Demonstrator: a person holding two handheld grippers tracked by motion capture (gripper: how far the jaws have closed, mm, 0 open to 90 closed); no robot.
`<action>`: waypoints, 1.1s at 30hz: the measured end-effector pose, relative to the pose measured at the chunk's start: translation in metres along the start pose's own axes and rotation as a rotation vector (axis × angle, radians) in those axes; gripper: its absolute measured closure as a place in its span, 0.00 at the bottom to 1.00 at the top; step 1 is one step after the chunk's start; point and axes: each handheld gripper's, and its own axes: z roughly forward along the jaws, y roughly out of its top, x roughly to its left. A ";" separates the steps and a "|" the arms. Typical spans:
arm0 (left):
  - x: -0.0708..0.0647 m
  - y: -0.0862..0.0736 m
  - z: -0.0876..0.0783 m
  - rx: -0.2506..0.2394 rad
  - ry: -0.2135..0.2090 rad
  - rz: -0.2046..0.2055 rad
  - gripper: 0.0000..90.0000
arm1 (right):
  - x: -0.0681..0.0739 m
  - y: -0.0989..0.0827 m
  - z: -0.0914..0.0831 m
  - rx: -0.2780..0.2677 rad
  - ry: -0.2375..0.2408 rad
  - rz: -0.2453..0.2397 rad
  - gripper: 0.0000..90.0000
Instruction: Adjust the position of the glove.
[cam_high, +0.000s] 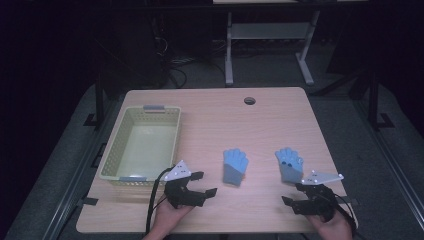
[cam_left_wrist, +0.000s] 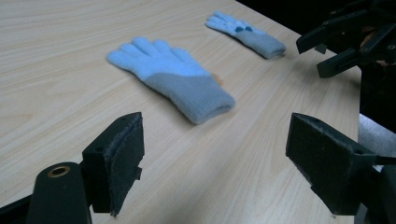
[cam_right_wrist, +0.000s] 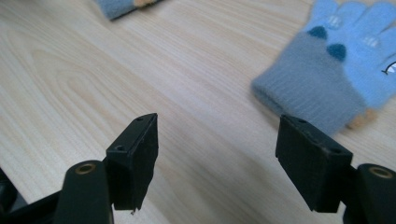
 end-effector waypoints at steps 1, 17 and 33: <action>0.000 0.000 0.000 -0.002 -0.002 -0.001 0.21 | 0.000 0.000 0.000 0.000 -0.003 0.001 0.32; -0.010 -0.001 -0.002 -0.009 -0.004 0.022 0.21 | 0.004 0.010 0.002 -0.019 -0.002 0.009 0.31; -0.008 0.000 -0.009 -0.041 0.001 0.004 0.21 | -0.004 0.058 0.000 0.006 -0.031 -0.066 0.33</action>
